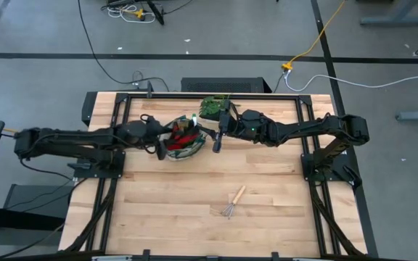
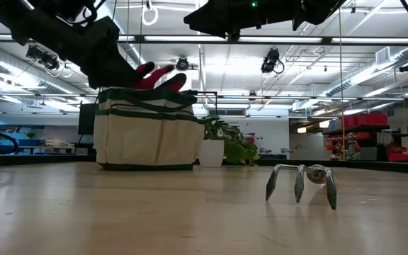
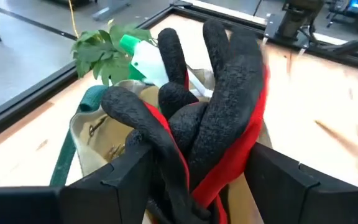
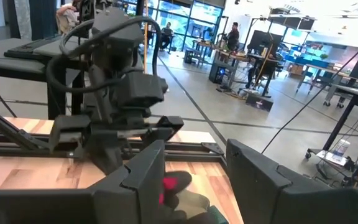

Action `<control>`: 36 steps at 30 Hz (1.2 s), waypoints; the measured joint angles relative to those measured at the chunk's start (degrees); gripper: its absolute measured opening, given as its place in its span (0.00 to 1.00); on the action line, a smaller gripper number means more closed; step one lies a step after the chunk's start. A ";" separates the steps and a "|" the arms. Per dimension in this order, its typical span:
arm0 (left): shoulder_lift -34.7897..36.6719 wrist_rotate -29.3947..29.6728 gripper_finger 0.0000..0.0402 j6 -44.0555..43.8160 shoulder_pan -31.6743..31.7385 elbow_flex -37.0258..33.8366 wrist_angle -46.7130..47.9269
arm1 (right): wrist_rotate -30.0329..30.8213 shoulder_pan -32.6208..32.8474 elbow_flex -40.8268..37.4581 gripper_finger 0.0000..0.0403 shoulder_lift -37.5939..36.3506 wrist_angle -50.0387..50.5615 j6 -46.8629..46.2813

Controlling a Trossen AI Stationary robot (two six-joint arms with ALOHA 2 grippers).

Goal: Pick & Place Garden tools in Gardening bag
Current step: Put the red gloves into the gardening bag, then put the brown hand rake into the gardening bag

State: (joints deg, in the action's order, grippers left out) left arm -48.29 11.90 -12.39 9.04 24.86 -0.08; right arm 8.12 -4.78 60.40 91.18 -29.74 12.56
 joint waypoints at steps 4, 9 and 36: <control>2.03 -2.72 0.60 -0.48 -0.12 0.04 2.02 | 0.01 0.00 0.00 0.44 0.00 -0.05 0.00; 2.14 -3.20 0.60 -0.48 -0.33 0.07 6.88 | 0.02 -0.02 0.00 0.44 0.00 -0.15 0.00; 3.82 -1.04 0.60 0.16 -0.33 9.01 16.03 | -0.20 12.35 0.00 0.44 0.00 32.56 -6.94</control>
State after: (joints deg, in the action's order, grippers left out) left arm -44.47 10.85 -12.23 8.71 33.87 15.94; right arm 7.92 7.58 60.40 91.18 2.83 5.62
